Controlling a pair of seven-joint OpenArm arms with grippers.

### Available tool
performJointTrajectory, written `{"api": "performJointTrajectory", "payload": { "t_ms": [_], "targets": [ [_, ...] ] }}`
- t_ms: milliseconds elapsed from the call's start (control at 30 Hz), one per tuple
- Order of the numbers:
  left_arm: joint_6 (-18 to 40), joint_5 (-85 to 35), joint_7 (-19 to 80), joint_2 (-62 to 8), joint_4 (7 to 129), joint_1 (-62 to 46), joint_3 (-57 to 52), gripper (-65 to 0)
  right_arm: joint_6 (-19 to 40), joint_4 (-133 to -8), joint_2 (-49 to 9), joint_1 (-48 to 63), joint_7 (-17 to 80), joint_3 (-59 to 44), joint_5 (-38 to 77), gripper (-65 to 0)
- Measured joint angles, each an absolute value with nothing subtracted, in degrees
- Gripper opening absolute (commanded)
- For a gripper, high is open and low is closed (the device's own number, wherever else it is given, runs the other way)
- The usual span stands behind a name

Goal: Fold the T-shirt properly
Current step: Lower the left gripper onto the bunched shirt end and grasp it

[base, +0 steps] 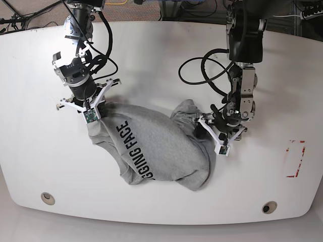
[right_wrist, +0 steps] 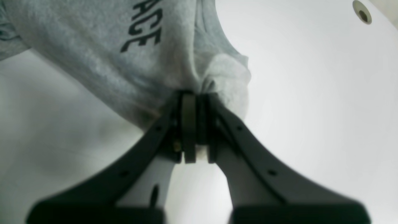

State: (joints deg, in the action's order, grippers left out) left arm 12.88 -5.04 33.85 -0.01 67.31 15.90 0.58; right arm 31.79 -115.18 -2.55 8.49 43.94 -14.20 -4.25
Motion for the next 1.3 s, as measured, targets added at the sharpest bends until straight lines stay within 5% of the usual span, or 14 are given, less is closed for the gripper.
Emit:
{"api": "performJointTrajectory", "payload": {
  "t_ms": [433,500,567,767,1300],
  "targets": [
    [13.02,-5.15,34.17,0.60,66.78,15.53,0.91,-21.3,31.77,-115.11,-2.52,8.56,43.75,-14.31,-4.27,-64.6],
    [13.04,-5.15,34.22,0.58,66.50,15.70,0.91,-37.8,31.79,-115.11,-2.52,8.62,43.75,-14.28,-4.27,-64.8],
    [13.04,-5.39,34.24,0.45,65.54,16.08,0.78,-46.3,31.79,-115.11,-2.52,8.64,43.79,-14.35,-4.27,-64.8],
    [13.06,-6.04,34.24,0.38,64.66,16.38,0.58,-63.1,31.77,-115.11,-2.52,8.62,43.79,-14.57,-4.27,-64.9],
    [13.54,-6.02,32.36,-0.19,69.23,14.15,1.10,-63.9,31.75,-115.46,-2.39,8.32,43.77,-14.55,-4.29,-65.0]
  ]
}}
